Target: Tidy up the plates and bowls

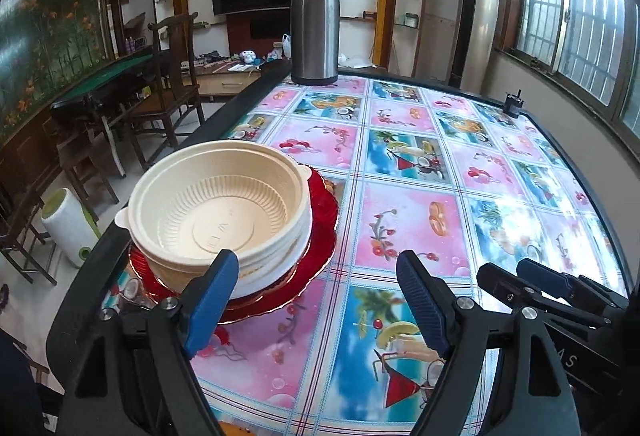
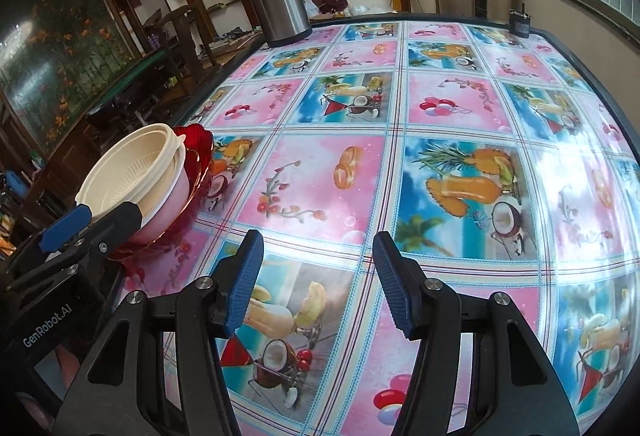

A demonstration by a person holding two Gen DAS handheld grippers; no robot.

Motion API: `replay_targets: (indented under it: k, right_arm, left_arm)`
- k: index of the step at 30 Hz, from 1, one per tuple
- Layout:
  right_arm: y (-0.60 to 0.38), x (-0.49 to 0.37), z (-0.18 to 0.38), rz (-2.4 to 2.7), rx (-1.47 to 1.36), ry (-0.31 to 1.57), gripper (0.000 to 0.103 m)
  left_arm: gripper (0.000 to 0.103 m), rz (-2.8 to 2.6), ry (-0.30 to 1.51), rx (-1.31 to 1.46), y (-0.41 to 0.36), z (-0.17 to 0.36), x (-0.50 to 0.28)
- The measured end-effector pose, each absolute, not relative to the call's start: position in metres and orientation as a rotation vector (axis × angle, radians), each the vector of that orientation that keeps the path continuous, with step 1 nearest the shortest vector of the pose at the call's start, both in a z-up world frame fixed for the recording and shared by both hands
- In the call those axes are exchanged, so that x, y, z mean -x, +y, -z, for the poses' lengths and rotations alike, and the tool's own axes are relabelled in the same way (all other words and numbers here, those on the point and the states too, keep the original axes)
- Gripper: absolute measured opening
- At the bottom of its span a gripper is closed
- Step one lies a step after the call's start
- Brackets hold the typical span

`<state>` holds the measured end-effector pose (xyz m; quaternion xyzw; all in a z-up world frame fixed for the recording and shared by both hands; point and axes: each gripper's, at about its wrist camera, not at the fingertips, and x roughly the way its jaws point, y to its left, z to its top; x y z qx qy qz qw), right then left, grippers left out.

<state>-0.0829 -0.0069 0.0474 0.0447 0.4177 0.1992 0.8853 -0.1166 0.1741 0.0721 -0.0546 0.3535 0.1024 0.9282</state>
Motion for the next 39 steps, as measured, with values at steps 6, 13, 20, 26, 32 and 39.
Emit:
replay_targets:
  k: [6, 13, 20, 26, 32, 39]
  right_arm:
    - [-0.014, 0.080, -0.044, -0.405, -0.110, 0.878, 0.057]
    - [-0.011, 0.080, -0.041, -0.415, -0.106, 0.888, 0.057]
    - [-0.010, 0.079, -0.041, -0.418, -0.107, 0.888, 0.057]
    - [-0.010, 0.079, -0.041, -0.418, -0.106, 0.887, 0.057]
    - [-0.004, 0.080, -0.042, -0.431, -0.095, 0.885, 0.058]
    - [0.004, 0.081, -0.042, -0.446, -0.088, 0.885, 0.058]
  left_arm:
    - [0.082, -0.172, 0.755, 0.142, 0.173, -0.063, 0.112]
    - [0.082, -0.162, 0.754, 0.125, 0.170, -0.065, 0.110]
    - [0.082, -0.170, 0.745, 0.108, 0.168, -0.066, 0.111]
    - [0.082, -0.168, 0.747, 0.097, 0.166, -0.064, 0.109]
    - [0.082, -0.183, 0.725, 0.098, 0.168, -0.066, 0.113]
    - [0.082, -0.209, 0.700, 0.107, 0.175, -0.068, 0.115]
